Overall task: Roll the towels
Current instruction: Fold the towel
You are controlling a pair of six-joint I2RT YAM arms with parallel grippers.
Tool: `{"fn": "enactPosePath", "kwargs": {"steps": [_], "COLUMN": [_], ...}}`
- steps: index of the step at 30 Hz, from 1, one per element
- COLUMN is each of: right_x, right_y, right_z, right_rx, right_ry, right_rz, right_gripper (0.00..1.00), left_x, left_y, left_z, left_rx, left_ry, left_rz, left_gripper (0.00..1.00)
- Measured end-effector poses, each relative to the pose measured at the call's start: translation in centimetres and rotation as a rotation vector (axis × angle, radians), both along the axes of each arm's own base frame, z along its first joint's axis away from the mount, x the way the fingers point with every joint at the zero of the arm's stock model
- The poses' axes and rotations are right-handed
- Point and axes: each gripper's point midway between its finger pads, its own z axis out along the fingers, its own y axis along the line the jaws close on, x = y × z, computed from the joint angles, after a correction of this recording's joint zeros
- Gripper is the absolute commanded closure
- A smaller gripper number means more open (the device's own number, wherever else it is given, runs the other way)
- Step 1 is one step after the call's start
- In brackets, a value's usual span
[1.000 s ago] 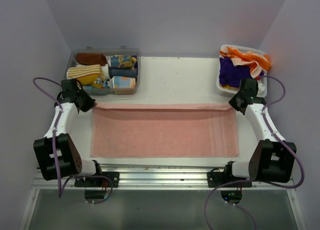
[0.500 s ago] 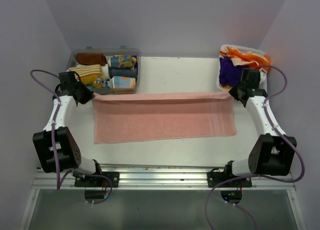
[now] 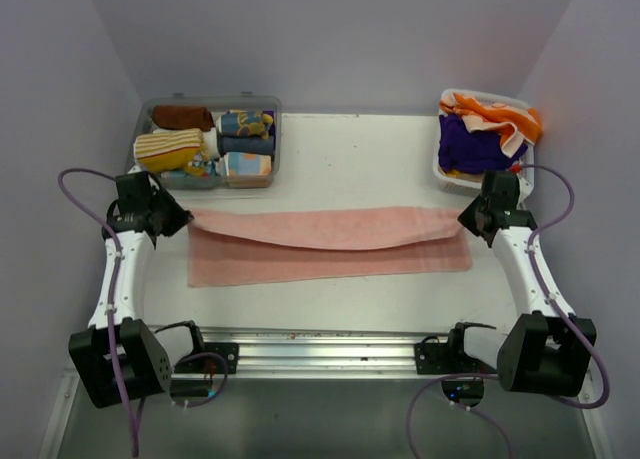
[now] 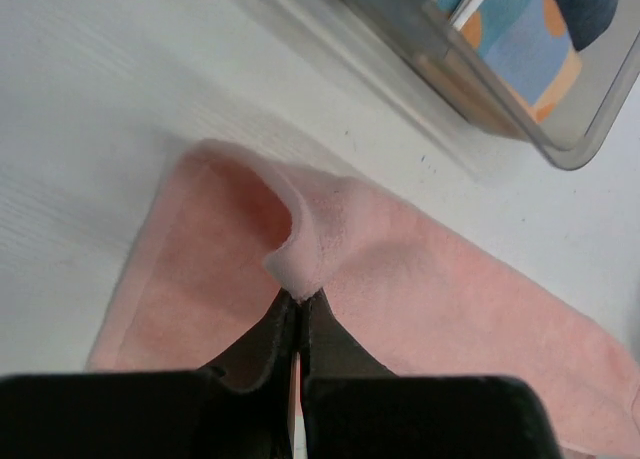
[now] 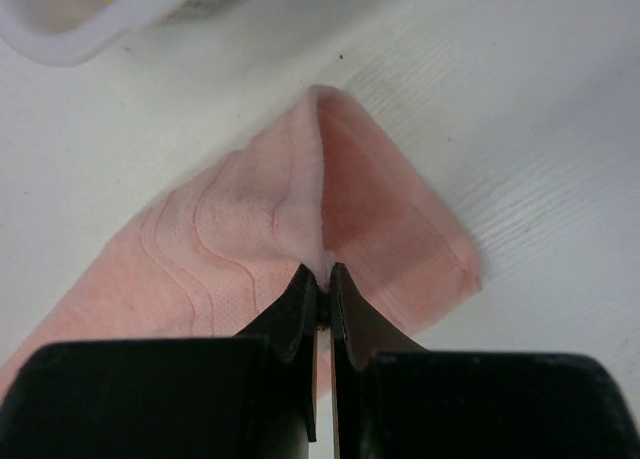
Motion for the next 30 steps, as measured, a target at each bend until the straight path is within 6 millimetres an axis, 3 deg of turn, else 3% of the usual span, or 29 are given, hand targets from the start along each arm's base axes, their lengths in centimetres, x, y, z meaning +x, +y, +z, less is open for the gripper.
{"fn": "enactPosePath", "kwargs": {"steps": [5, 9, 30], "right_x": [-2.0, -3.2, -4.8], "right_y": [-0.4, -0.7, -1.6], "right_z": [-2.4, -4.1, -5.2], "right_rx": [-0.018, -0.019, -0.030], "right_ry": [0.084, 0.137, 0.167], "right_rz": [-0.008, -0.019, -0.054], "right_gripper": [1.00, 1.00, 1.00], "left_x": [-3.8, -5.3, -7.3], "left_y": [-1.0, -1.3, -0.7], "left_z": [-2.8, -4.2, -4.7], "left_rx": [-0.025, -0.033, 0.007], "left_ry": [0.084, 0.146, 0.194], "left_rz": [-0.002, 0.004, 0.033], "left_gripper": [1.00, 1.00, 1.00]}}
